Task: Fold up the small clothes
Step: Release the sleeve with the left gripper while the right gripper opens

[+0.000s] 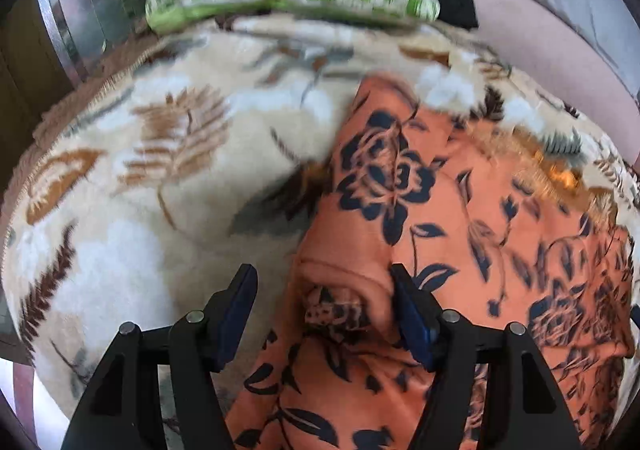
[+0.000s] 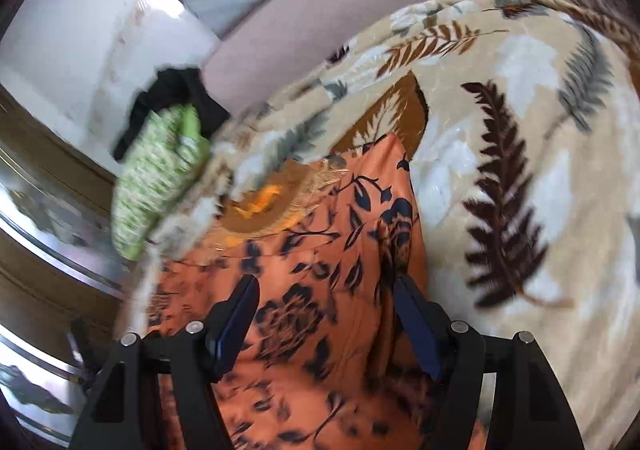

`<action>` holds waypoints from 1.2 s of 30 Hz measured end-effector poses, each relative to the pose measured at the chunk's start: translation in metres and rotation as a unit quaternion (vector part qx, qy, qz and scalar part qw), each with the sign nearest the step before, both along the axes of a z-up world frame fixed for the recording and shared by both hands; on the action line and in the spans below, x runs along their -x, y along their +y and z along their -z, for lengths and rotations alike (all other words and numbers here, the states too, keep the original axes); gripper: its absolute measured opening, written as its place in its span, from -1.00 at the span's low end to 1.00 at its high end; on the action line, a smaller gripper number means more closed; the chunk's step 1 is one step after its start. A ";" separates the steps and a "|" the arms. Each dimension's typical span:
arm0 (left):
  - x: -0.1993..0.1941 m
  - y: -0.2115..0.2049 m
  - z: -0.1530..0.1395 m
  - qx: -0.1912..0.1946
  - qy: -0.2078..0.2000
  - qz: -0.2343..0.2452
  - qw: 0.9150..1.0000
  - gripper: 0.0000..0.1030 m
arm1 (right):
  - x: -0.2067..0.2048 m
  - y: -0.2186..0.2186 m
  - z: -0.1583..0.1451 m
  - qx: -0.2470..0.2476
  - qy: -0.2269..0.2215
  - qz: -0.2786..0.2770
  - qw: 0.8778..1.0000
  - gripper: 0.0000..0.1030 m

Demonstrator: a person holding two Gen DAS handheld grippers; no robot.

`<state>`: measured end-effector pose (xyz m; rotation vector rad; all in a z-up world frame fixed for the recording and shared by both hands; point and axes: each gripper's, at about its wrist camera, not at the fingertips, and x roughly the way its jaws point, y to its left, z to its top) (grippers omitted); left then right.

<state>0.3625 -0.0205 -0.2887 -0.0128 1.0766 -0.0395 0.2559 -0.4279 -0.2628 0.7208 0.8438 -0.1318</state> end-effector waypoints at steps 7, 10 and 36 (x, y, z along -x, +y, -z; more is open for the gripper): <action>0.006 0.017 -0.023 0.037 -0.040 0.023 0.998 0.34 | -0.026 0.022 0.013 0.075 0.066 -0.022 0.995 -0.66; 0.018 0.020 -0.050 0.009 -0.119 0.014 0.993 0.34 | -0.022 0.027 -0.010 0.108 0.033 -0.020 0.993 -0.67; 0.023 -0.029 -0.017 -0.049 -0.048 0.106 0.992 0.60 | -0.006 0.081 0.026 0.144 0.083 -0.064 0.984 -0.64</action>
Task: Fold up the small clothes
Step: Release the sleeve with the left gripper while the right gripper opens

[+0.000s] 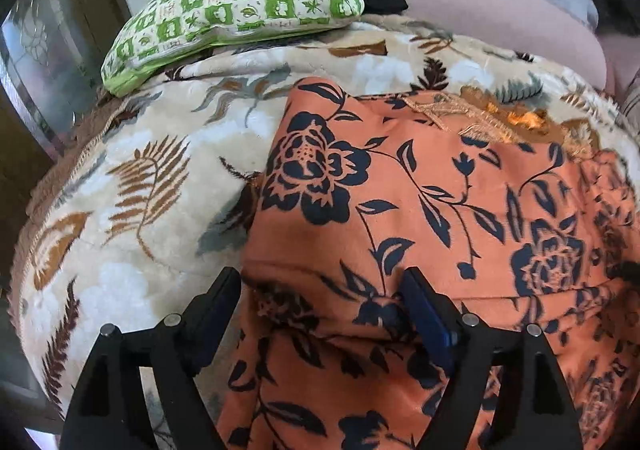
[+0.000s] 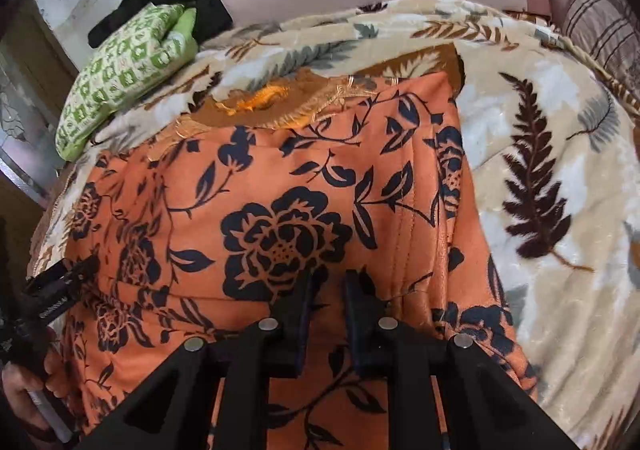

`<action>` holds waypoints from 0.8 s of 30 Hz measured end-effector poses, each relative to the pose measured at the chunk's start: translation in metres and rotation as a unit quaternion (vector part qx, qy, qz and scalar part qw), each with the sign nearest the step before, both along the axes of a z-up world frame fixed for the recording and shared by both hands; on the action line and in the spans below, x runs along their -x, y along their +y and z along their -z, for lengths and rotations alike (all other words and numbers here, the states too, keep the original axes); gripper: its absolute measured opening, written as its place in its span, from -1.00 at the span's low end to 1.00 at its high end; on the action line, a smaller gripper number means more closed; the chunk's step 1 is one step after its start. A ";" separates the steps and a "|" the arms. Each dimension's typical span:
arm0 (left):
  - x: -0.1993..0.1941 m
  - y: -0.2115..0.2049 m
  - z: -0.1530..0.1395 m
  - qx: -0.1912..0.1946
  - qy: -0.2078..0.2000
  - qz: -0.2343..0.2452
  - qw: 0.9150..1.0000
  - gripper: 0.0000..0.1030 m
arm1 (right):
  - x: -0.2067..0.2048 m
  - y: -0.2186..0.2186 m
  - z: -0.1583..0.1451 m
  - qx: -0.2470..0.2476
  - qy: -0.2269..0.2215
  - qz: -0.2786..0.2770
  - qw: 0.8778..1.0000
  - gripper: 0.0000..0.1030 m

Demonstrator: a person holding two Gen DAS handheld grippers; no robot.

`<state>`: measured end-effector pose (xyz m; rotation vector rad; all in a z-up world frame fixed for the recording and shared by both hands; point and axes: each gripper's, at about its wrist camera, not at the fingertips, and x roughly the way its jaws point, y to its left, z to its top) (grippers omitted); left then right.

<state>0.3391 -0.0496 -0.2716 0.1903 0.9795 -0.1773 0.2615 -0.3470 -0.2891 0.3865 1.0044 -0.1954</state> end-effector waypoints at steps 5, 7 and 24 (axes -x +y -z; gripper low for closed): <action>0.024 0.022 -0.023 0.044 -0.031 -0.021 0.998 0.60 | 0.046 -0.005 -0.050 -0.035 -0.071 -0.009 0.997 -0.64; 0.039 0.028 -0.035 0.050 -0.049 -0.024 0.997 0.60 | 0.078 -0.004 -0.076 -0.017 -0.141 -0.015 0.990 -0.64; 0.184 0.128 -0.008 0.065 0.112 -0.026 0.991 0.60 | 0.254 -0.068 -0.064 -0.150 -0.071 0.043 0.985 0.69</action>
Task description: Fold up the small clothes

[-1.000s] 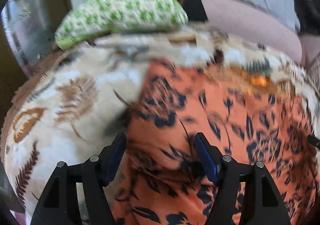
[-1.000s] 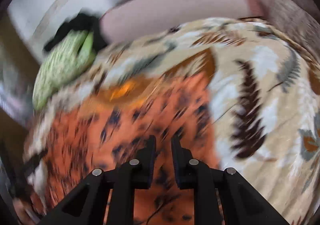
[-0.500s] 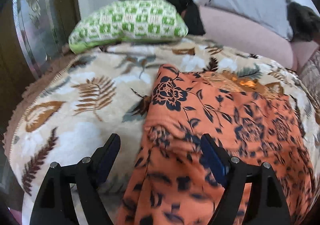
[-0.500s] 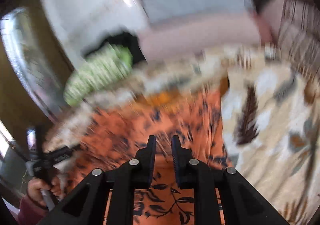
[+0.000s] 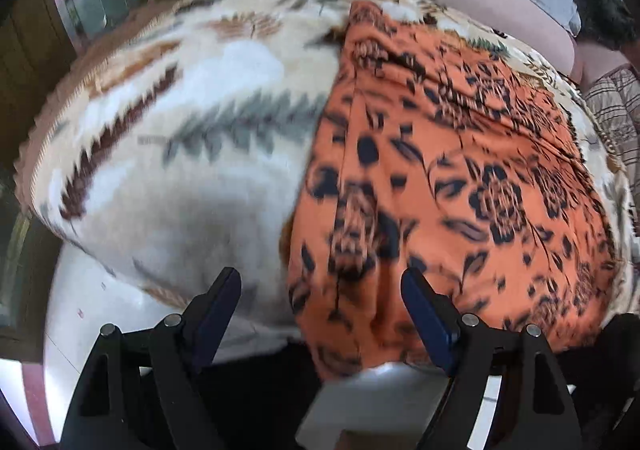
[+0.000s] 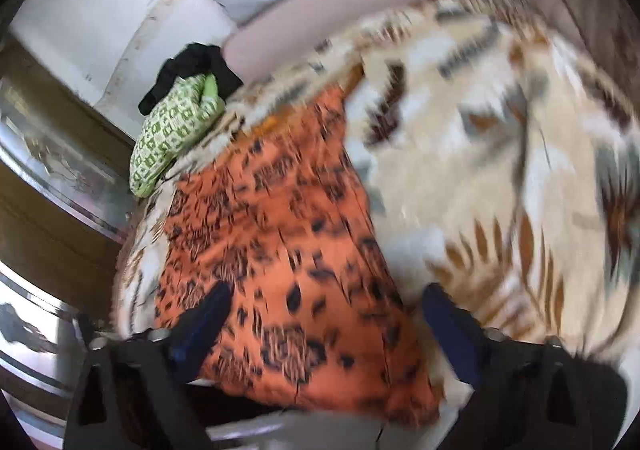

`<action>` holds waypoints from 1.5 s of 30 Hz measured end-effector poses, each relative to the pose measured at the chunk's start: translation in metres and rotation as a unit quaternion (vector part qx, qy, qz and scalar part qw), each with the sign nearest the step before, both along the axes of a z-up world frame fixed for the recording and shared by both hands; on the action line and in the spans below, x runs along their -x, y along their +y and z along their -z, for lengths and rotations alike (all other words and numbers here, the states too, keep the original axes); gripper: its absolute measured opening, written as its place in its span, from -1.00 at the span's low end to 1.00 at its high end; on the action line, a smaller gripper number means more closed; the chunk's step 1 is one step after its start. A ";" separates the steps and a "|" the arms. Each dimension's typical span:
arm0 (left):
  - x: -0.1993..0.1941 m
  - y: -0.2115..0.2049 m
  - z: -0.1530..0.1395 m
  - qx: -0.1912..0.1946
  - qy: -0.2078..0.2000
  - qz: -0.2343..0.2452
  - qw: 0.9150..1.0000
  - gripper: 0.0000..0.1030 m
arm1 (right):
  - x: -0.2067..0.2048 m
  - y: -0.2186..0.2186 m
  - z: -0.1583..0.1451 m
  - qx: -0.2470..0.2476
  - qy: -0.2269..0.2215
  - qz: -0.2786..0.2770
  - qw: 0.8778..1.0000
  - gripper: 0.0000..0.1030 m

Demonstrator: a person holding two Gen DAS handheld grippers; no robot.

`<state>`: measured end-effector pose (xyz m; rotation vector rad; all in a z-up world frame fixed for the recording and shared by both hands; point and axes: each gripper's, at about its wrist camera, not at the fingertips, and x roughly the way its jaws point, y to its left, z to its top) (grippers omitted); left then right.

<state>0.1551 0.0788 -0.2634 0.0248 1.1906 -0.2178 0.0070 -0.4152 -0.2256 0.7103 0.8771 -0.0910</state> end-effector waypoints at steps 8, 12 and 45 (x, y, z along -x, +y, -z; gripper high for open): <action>0.003 -0.002 0.014 0.024 0.060 0.033 0.997 -0.56 | 0.019 -0.003 0.071 -0.050 0.111 -0.001 0.993 0.15; 0.003 -0.005 0.015 0.024 0.053 0.056 0.997 -0.56 | 0.017 0.004 0.090 0.006 0.148 0.007 0.989 0.15; -0.025 -0.001 0.027 0.029 0.089 0.064 0.994 -0.85 | 0.001 0.046 0.093 0.035 0.167 -0.054 0.984 -0.83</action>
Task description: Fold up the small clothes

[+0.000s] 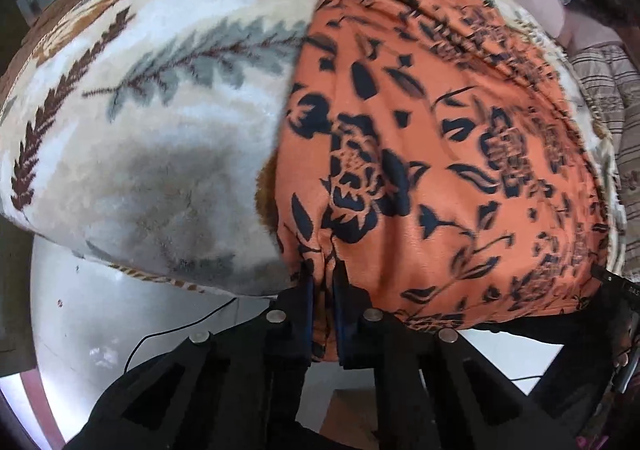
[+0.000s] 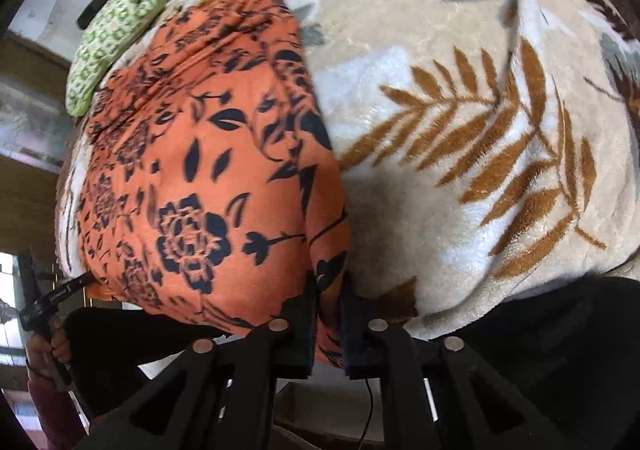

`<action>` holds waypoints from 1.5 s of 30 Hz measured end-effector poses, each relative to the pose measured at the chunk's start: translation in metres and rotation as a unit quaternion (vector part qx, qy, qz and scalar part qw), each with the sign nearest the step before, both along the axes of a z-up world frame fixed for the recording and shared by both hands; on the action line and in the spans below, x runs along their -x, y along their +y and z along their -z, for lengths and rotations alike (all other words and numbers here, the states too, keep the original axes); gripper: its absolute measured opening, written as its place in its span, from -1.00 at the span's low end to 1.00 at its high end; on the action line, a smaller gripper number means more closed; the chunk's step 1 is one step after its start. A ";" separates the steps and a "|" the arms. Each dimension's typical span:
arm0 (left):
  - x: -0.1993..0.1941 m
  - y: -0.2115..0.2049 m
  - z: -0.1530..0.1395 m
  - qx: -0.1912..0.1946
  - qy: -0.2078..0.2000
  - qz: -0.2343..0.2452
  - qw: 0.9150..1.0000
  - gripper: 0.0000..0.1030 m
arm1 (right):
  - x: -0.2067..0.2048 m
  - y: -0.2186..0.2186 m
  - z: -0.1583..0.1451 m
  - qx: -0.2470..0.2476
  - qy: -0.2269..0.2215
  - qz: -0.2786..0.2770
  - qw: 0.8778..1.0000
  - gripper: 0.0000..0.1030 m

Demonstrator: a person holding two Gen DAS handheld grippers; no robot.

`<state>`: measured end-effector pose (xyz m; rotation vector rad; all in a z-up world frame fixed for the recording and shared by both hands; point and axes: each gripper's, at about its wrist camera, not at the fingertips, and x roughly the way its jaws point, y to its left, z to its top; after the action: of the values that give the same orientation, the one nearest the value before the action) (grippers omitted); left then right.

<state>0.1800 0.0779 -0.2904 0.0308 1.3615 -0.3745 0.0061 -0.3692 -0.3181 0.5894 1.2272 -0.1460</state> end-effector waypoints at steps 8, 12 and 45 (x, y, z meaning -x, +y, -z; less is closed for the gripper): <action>-0.021 0.017 -0.080 0.158 -0.030 0.006 0.987 -0.85 | -0.011 -0.001 -0.068 -0.095 -0.088 -0.024 0.991 -0.84; -0.053 0.014 -0.116 0.188 -0.056 0.001 0.981 -0.85 | -0.032 -0.012 -0.103 -0.133 -0.140 -0.022 0.981 -0.84; -0.155 -0.012 -0.100 0.196 -0.067 -0.111 0.972 -0.85 | -0.064 0.027 -0.078 -0.243 -0.187 -0.064 0.950 0.85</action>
<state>0.3353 0.0656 -0.1900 -0.4143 1.1238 -0.4387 0.0703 -0.3418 -0.2402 0.9134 0.9222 0.3763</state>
